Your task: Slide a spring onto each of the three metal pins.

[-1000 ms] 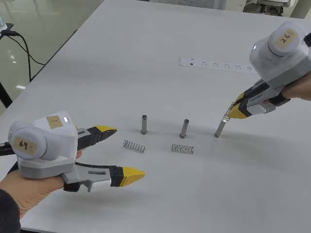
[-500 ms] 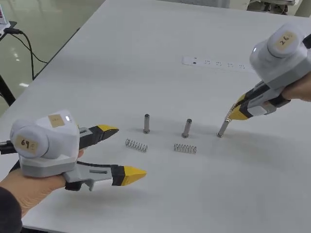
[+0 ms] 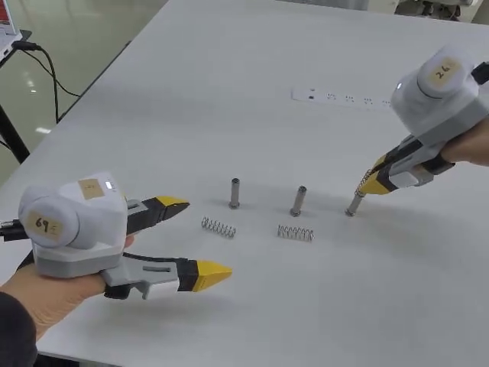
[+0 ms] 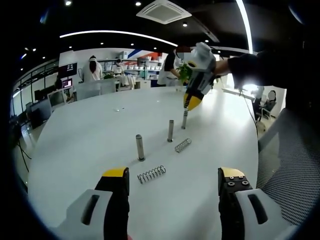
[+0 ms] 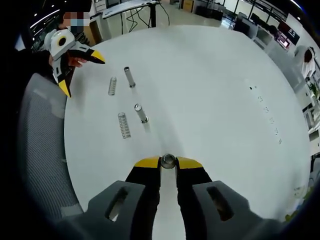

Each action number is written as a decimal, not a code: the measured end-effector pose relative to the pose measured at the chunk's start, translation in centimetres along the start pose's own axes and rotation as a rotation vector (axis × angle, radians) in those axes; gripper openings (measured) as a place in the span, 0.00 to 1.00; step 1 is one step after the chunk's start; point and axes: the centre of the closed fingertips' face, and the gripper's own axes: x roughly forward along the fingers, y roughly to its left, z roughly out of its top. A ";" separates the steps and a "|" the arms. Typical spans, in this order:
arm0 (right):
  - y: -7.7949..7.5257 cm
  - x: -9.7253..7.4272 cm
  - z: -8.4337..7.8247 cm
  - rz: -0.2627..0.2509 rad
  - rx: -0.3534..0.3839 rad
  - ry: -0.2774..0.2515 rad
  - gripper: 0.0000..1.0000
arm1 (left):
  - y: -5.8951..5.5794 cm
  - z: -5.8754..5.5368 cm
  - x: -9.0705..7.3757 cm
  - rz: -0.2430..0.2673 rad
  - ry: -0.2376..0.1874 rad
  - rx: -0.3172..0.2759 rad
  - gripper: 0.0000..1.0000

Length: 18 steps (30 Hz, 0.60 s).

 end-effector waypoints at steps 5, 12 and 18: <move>0.1 1.1 -0.6 0.008 0.015 0.011 0.13 | 0.0 0.1 0.1 -0.002 0.000 0.000 0.71; 0.7 2.0 -1.4 0.017 0.025 0.029 0.13 | 0.1 0.0 0.0 -0.001 0.001 -0.001 0.71; 1.2 2.7 -1.6 0.016 0.027 0.036 0.13 | 0.1 0.0 0.0 0.000 0.004 -0.002 0.70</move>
